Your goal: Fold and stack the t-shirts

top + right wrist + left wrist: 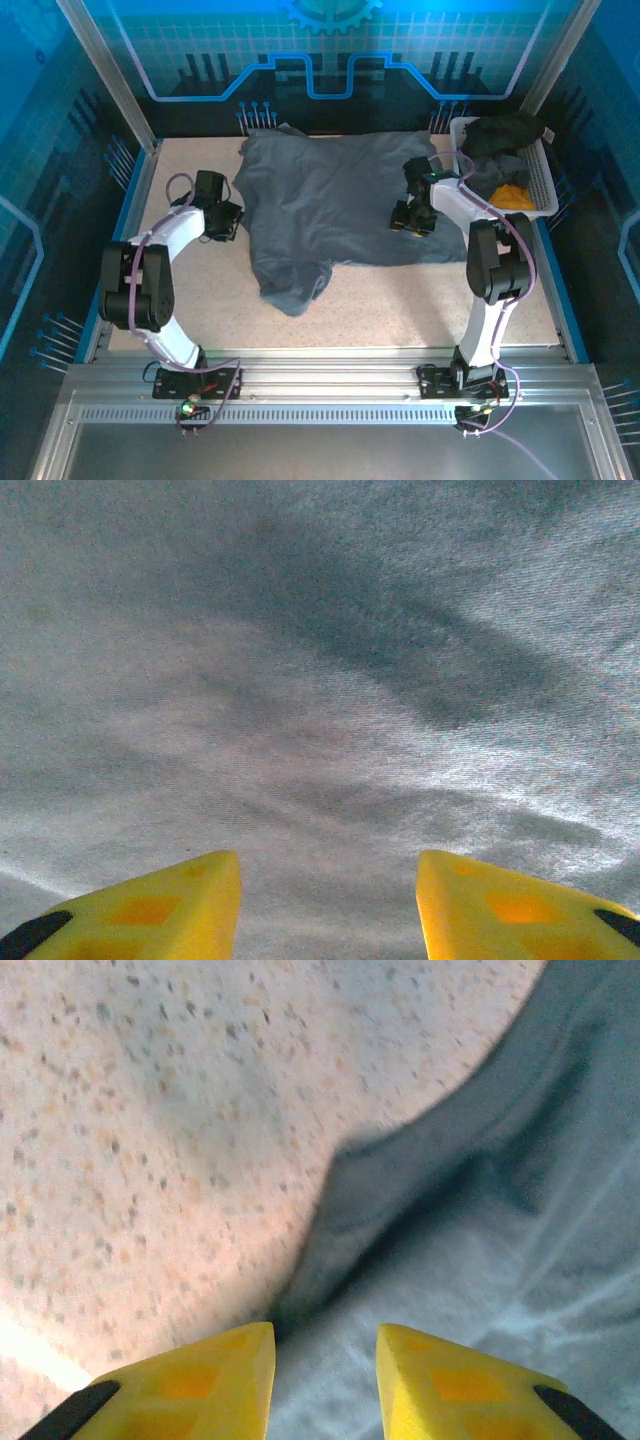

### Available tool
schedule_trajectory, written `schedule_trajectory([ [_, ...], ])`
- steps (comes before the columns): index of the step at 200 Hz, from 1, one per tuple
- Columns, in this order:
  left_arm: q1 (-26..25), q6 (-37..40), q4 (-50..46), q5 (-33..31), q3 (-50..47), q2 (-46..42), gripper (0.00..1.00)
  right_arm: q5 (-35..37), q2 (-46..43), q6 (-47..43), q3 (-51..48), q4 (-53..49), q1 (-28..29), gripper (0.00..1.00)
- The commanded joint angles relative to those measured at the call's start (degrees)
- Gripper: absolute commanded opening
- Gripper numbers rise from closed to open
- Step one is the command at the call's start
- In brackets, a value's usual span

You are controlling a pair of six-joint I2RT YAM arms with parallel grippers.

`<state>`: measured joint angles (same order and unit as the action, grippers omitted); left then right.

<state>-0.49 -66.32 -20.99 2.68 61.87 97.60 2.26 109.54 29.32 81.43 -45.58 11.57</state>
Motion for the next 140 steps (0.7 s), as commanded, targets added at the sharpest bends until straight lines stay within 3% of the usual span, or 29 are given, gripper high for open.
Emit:
schedule_trajectory([
  [1, 0.5, 4.8, 4.7, 3.9, 1.4, 4.4, 0.34, -1.3, 1.6, -2.0, 0.8, -2.3, 0.0, 0.5],
  [79, 0.8, 7.3, 8.8, 6.6, 2.9, 10.8, 0.31, -3.1, 1.7, -3.6, 3.1, -3.7, -0.7, 0.51],
  [93, 0.8, 7.3, 9.5, 6.8, 3.2, 11.8, 0.24, -3.4, 1.6, -3.5, 3.2, -3.9, -0.6, 0.51],
  [121, 0.9, 8.1, 6.6, 4.5, 3.9, 11.6, 0.0, -3.2, 1.5, -3.4, 3.8, -4.3, -0.6, 0.51],
  [140, 1.6, 8.5, 3.9, 0.8, 2.8, 8.5, 0.0, -2.8, 1.6, -3.4, 4.4, -4.6, -0.6, 0.5],
])
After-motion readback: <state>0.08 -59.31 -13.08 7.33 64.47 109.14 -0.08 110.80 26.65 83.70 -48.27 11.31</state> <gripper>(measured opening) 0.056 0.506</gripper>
